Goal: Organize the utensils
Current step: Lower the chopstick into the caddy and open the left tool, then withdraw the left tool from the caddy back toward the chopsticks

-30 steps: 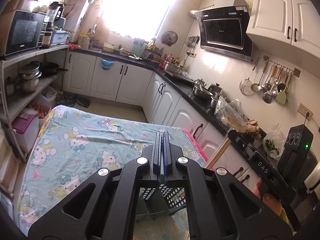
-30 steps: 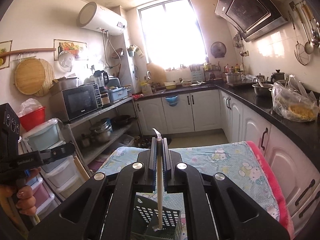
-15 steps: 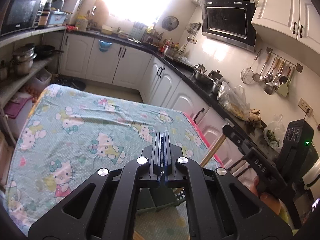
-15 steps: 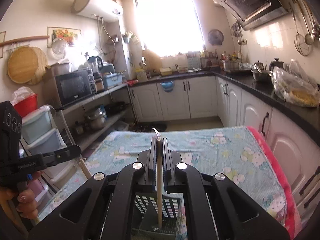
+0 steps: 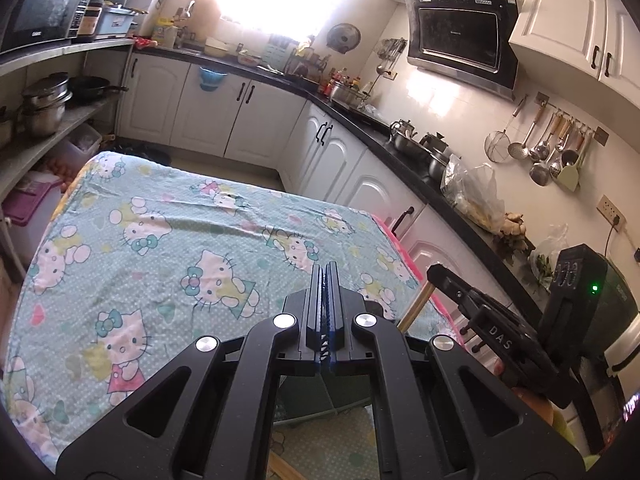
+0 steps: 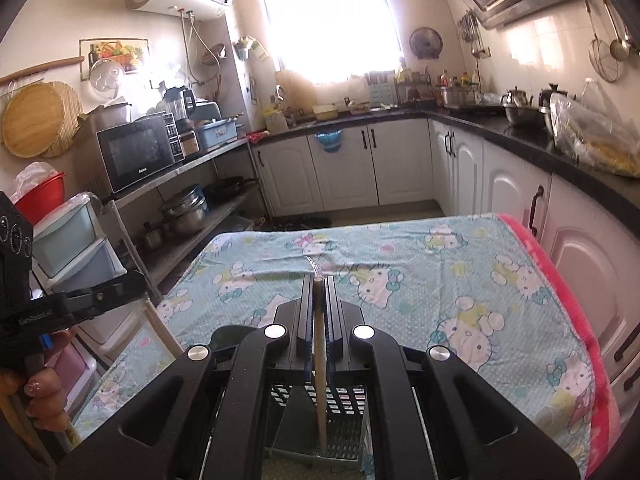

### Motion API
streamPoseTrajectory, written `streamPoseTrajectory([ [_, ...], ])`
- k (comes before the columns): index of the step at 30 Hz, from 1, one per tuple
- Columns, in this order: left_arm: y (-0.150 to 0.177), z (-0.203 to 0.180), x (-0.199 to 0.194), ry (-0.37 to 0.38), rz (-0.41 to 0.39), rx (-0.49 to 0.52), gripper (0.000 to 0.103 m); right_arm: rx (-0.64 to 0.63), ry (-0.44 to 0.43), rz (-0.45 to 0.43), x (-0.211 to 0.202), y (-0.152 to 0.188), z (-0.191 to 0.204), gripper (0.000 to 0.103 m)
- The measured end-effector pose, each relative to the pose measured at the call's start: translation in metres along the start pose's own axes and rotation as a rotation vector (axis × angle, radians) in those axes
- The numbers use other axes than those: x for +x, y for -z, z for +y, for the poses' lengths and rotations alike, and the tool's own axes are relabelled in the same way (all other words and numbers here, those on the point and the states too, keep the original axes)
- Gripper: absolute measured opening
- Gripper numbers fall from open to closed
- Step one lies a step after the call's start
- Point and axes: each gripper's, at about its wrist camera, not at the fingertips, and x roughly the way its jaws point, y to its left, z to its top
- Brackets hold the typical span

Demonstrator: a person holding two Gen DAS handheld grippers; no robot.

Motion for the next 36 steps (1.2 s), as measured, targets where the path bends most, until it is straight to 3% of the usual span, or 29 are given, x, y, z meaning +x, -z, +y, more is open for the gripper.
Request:
streamPoseTrajectory([
  [8,-0.001,0.008,-0.006,-0.042,-0.014,-0.012,0.001,0.025,-0.004,0.024,0.002,0.003,-0.008,0.006],
  [10,-0.001,0.01,-0.007,-0.051,-0.017,-0.019,0.001,0.027,0.0,0.028,0.0,0.005,-0.01,0.01],
  [12,-0.001,0.011,-0.009,-0.056,-0.018,-0.025,0.001,0.03,0.0,0.029,-0.003,0.006,-0.012,0.022],
  [13,-0.001,0.012,-0.009,-0.061,-0.019,-0.029,0.002,0.033,0.002,0.025,-0.006,0.007,-0.013,0.023],
  [30,0.017,0.014,-0.029,-0.093,-0.017,-0.026,0.042,0.041,0.033,-0.001,-0.038,0.018,-0.014,0.05],
  [36,0.022,0.022,-0.037,-0.1,-0.015,-0.034,0.049,0.06,0.047,-0.011,-0.048,0.021,-0.016,0.052],
])
